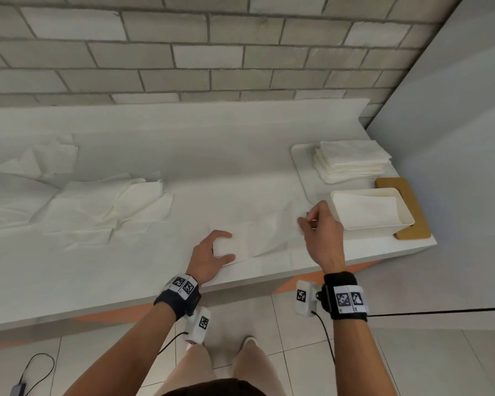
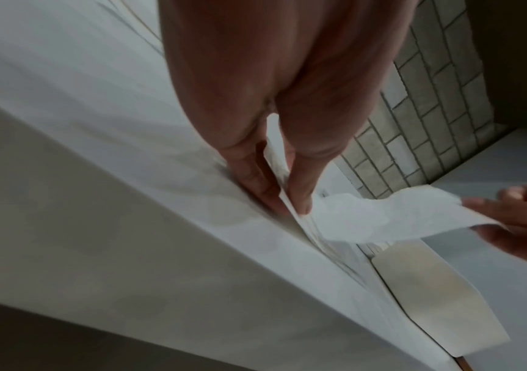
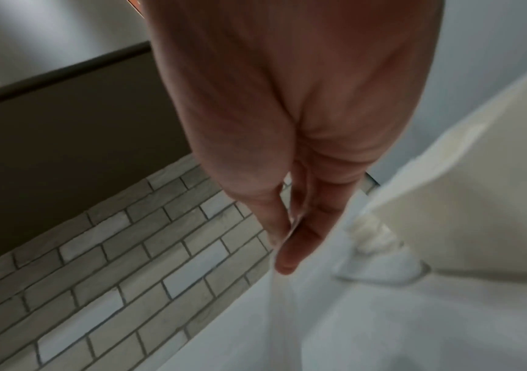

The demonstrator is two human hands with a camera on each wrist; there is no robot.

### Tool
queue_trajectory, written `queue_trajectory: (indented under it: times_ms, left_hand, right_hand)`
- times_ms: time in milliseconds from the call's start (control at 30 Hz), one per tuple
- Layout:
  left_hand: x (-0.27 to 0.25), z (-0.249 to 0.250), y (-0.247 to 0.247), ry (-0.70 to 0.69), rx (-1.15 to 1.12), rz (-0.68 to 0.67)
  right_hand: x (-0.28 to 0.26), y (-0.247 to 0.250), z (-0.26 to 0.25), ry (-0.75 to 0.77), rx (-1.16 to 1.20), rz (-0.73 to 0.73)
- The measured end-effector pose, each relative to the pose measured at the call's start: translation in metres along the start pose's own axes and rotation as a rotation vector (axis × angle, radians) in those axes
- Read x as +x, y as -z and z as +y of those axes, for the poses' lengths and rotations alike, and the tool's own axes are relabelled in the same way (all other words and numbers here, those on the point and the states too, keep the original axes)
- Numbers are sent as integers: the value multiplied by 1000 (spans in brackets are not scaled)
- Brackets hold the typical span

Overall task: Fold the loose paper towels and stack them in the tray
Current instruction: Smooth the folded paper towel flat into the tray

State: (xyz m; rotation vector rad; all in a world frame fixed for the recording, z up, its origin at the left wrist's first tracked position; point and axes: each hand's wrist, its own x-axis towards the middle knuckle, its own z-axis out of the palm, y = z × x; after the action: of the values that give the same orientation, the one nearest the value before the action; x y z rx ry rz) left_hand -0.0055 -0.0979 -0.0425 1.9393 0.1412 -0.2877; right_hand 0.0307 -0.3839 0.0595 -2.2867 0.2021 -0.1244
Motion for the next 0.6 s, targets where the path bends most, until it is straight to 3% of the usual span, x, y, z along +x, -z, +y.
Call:
queue_trajectory:
  times_ms: [133,300,433,600]
  left_hand:
    - [10,11,-25,4,67,-54]
    - [13,25,-56,-4,59,-81]
    - [13,42,-75,-8,-10,-43]
    - [13,69,-86,-39,-61,51]
  right_hand:
    - [27,68,26,166,-66,33]
    - [69,135,100,55,-160,120]
    - [94,153,151,9,-262,54]
    - [117,162,171,49,-366,-16]
